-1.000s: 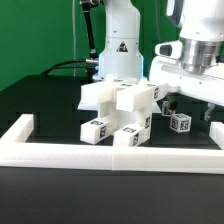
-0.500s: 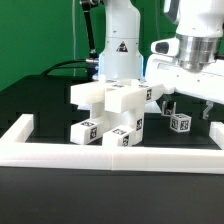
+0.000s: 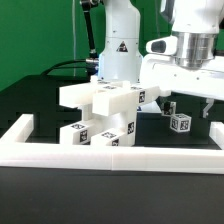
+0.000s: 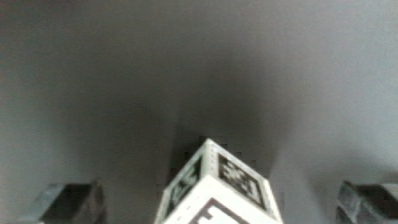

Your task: Assemble chair

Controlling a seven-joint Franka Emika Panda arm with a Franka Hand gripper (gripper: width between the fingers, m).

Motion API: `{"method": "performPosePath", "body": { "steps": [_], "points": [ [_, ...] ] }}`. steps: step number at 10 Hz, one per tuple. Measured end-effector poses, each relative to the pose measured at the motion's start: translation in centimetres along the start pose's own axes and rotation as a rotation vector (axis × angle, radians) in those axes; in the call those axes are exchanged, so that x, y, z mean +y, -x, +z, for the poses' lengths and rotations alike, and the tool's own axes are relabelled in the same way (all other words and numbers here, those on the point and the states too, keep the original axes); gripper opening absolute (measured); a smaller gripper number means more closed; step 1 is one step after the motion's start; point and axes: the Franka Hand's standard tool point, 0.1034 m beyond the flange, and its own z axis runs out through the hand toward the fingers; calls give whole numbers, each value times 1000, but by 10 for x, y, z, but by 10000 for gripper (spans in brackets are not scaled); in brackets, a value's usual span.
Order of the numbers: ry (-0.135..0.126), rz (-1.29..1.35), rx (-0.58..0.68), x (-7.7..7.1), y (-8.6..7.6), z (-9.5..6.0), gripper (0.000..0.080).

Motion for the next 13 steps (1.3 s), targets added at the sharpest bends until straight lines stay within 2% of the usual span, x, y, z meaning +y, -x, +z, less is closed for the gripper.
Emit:
{"method": "performPosePath", "body": {
  "steps": [2,9,13],
  "points": [
    [-17,-109,31,1,-9,-2,649],
    [-18,-196,54,0,-10,1,649],
    [-6,-198,46,3,-7,10,649]
  ]
}}
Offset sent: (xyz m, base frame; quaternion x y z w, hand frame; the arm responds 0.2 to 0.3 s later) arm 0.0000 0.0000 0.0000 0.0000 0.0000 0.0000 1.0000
